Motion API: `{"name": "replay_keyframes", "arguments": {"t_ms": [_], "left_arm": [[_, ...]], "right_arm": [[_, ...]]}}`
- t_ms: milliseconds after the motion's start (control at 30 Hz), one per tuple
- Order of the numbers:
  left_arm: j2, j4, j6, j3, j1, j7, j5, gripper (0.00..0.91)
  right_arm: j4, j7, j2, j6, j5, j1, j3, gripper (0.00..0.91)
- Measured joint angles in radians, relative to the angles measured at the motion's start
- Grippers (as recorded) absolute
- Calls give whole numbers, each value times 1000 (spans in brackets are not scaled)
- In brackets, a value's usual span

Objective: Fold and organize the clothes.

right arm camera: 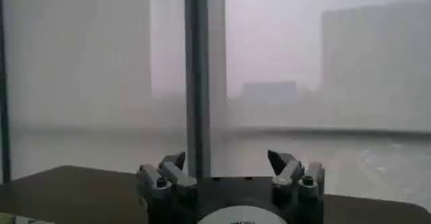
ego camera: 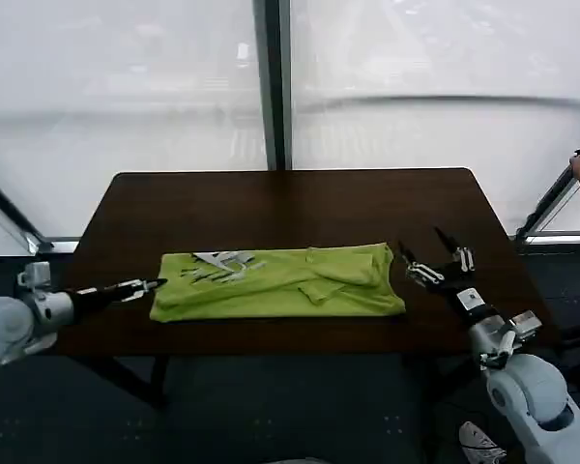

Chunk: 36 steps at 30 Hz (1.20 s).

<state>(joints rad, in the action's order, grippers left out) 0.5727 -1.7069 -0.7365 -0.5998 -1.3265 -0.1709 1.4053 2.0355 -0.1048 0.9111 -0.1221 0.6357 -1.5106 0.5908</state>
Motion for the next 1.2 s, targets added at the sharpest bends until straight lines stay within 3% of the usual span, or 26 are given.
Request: {"name": "replay_keyframes", "arguments": {"t_ms": [633, 733, 767, 800, 833, 867, 900, 967, 1100, 1200], "left_arm": [[53, -27, 1, 60, 32, 6, -32, 878], [60, -35, 1, 60, 31, 14, -32, 819], [62, -36, 1, 60, 31, 19, -32, 790], [63, -36, 1, 60, 31, 21, -32, 614], [65, -36, 1, 59, 31, 24, -31, 536], [68, -36, 1, 58, 30, 28, -32, 302], [70, -36, 1, 57, 30, 32, -32, 166], [75, -38, -1, 55, 28, 40, -32, 146], [87, -50, -2, 44, 25, 60, -44, 10], [97, -60, -2, 36, 23, 75, -64, 0]], "right_arm": [[23, 4, 4, 6, 8, -24, 21, 878], [29, 5, 5, 8, 9, -25, 22, 878], [31, 5, 6, 9, 9, -25, 22, 878], [33, 5, 7, 9, 9, -24, 22, 878], [35, 6, 8, 10, 9, -24, 22, 878], [37, 7, 9, 10, 10, -24, 21, 878], [39, 7, 10, 11, 10, -23, 20, 878], [42, 8, 12, 11, 9, -22, 19, 878], [46, 10, 16, 11, 9, -18, 15, 878], [48, 11, 17, 11, 9, -18, 15, 878]]}}
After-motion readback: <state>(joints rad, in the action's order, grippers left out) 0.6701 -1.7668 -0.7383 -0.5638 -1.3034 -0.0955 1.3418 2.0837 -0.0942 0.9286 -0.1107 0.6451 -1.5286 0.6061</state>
